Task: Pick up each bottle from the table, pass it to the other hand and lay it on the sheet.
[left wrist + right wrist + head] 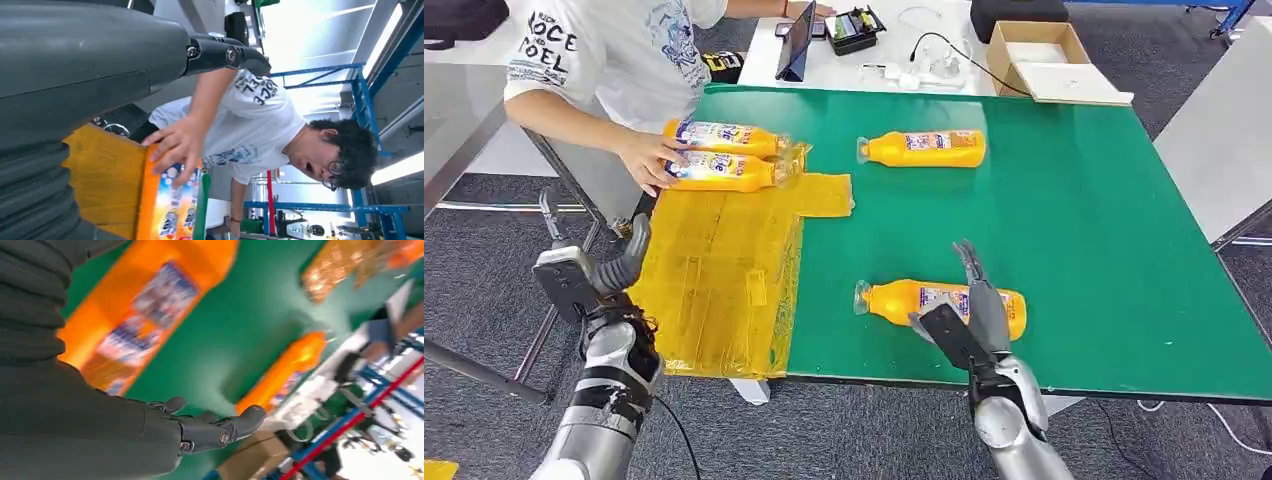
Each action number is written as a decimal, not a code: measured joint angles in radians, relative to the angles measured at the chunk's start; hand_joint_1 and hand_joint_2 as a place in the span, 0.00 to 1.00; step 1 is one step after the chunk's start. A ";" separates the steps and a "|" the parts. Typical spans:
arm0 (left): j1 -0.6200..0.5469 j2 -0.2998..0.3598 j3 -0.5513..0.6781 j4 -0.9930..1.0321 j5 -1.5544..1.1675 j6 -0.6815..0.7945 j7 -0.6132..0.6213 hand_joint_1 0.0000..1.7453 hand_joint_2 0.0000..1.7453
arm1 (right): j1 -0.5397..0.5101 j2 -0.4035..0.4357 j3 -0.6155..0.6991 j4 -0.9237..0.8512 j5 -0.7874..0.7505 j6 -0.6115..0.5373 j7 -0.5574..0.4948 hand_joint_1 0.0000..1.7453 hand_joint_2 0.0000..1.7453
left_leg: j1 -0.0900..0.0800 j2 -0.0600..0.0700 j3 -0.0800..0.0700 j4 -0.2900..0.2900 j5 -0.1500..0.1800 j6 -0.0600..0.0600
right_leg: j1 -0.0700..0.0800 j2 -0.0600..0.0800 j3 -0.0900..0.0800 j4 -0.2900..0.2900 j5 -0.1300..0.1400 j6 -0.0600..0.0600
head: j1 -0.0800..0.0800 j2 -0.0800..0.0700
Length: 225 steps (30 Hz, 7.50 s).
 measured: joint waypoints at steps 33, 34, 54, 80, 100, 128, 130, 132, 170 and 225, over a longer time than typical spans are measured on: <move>0.050 -0.032 -0.069 0.037 -0.190 -0.178 0.001 0.00 1.00 | -0.242 -0.116 0.020 0.335 0.032 0.224 0.093 0.00 1.00 | 0.001 0.000 0.000 0.000 0.001 0.000 | 0.001 0.000 0.000 0.000 0.001 0.001 | 0.000 0.000; 0.046 -0.033 -0.075 0.043 -0.192 -0.182 0.001 0.00 1.00 | -0.258 -0.115 0.027 0.356 0.039 0.221 0.101 0.00 1.00 | 0.001 0.000 0.000 0.000 0.001 0.000 | 0.001 0.000 0.000 0.000 0.001 0.001 | 0.000 0.000; 0.001 -0.040 -0.099 0.136 -0.181 -0.181 0.008 0.00 1.00 | -0.507 -0.085 0.142 0.699 0.109 0.341 0.132 0.00 1.00 | 0.002 0.000 0.000 0.000 0.002 0.001 | 0.001 0.000 0.000 0.000 0.002 0.002 | 0.000 0.000; 0.035 -0.040 -0.095 0.154 -0.225 -0.175 0.036 0.00 1.00 | -0.461 -0.128 0.303 0.563 0.129 0.326 0.287 0.00 1.00 | 0.002 0.000 0.000 0.000 0.002 0.001 | 0.002 0.000 0.000 0.000 0.002 0.002 | 0.000 0.000; 0.040 -0.040 -0.093 0.157 -0.231 -0.181 0.040 0.00 1.00 | -0.446 -0.138 0.320 0.551 0.106 0.329 0.289 0.00 1.00 | 0.002 0.000 0.000 0.000 0.002 0.001 | 0.002 0.000 0.000 0.000 0.002 0.002 | 0.000 0.000; 0.038 -0.041 -0.094 0.170 -0.241 -0.191 0.063 0.00 1.00 | -0.435 -0.171 0.317 0.555 0.068 0.359 0.296 1.00 1.00 | 0.002 0.000 0.007 0.000 0.002 0.001 | 0.002 0.000 0.007 0.000 0.002 0.002 | 0.000 0.000; 0.037 -0.041 -0.094 0.172 -0.241 -0.192 0.063 0.00 1.00 | -0.434 -0.172 0.316 0.555 0.066 0.360 0.296 1.00 1.00 | 0.002 0.000 0.007 0.000 0.002 0.001 | 0.002 0.000 0.007 0.000 0.002 0.002 | 0.000 0.000; 0.035 -0.041 -0.094 0.175 -0.241 -0.193 0.063 0.00 1.00 | -0.434 -0.172 0.316 0.554 0.063 0.356 0.293 1.00 1.00 | 0.002 0.000 0.007 0.000 0.002 0.001 | 0.002 0.000 0.007 0.000 0.002 0.002 | 0.000 0.000; 0.032 -0.035 -0.216 0.138 0.164 -0.807 0.167 0.00 1.00 | 0.044 0.116 -0.177 -0.105 -0.287 -0.288 -0.419 1.00 1.00 | 0.003 0.000 -0.001 0.000 0.002 0.001 | 0.003 0.000 -0.001 0.000 0.002 0.001 | 0.000 0.000; -0.094 0.043 -0.545 0.247 0.385 -1.075 0.224 0.00 1.00 | -0.150 0.324 0.259 0.513 0.037 -0.420 -0.387 1.00 1.00 | 0.003 0.000 -0.001 -0.001 0.002 0.001 | 0.003 0.000 -0.002 0.000 0.002 0.001 | 0.000 0.000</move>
